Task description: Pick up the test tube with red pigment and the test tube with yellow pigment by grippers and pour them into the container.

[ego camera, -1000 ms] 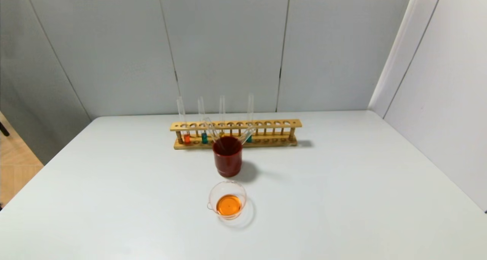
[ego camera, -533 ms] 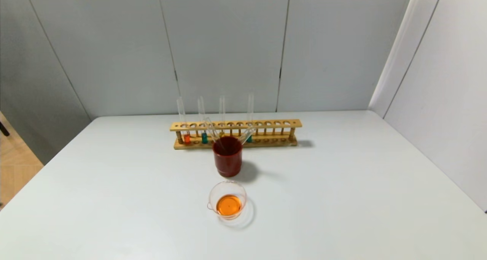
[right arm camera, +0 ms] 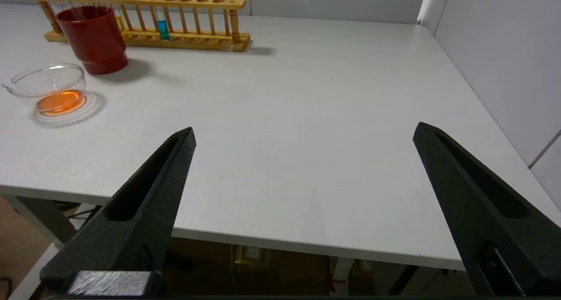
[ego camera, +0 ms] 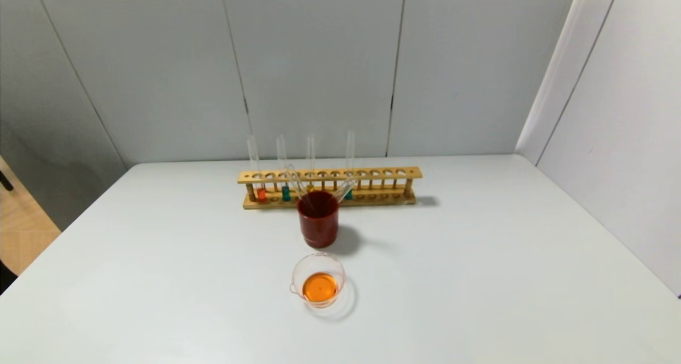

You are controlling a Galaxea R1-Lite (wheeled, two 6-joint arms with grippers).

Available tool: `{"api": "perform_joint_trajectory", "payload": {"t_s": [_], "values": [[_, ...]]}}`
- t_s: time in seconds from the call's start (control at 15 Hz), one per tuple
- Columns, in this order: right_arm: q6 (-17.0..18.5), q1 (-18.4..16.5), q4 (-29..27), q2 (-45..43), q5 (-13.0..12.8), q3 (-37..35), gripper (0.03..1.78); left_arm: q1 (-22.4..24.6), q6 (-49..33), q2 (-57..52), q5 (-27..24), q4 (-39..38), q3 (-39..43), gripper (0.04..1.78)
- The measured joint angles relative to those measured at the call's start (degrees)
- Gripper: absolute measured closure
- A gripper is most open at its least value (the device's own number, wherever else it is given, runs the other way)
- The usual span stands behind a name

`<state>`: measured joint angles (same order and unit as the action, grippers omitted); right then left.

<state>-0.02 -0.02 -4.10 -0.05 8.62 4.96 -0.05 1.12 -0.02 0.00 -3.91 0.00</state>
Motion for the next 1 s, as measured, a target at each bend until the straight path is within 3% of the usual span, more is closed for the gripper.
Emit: {"api": "perform_joint_trajectory", "payload": {"t_s": [0.33,0.53,1.0], "values": [[0.62,0.02,1.18,-0.05,0.02,-1.08,0.07,-0.05,0.00,0.00,-0.02,-0.02,0.00,0.11],[1.28,0.02,0.83,-0.05,-3.17,-1.91,0.07,-0.02,0.00,0.00,0.00,-0.05,-0.02,0.11],[1.62,0.07,0.99,-0.05,-3.80,-2.10,0.07,-0.02,0.00,0.00,0.00,-0.05,0.00,0.11]]}}
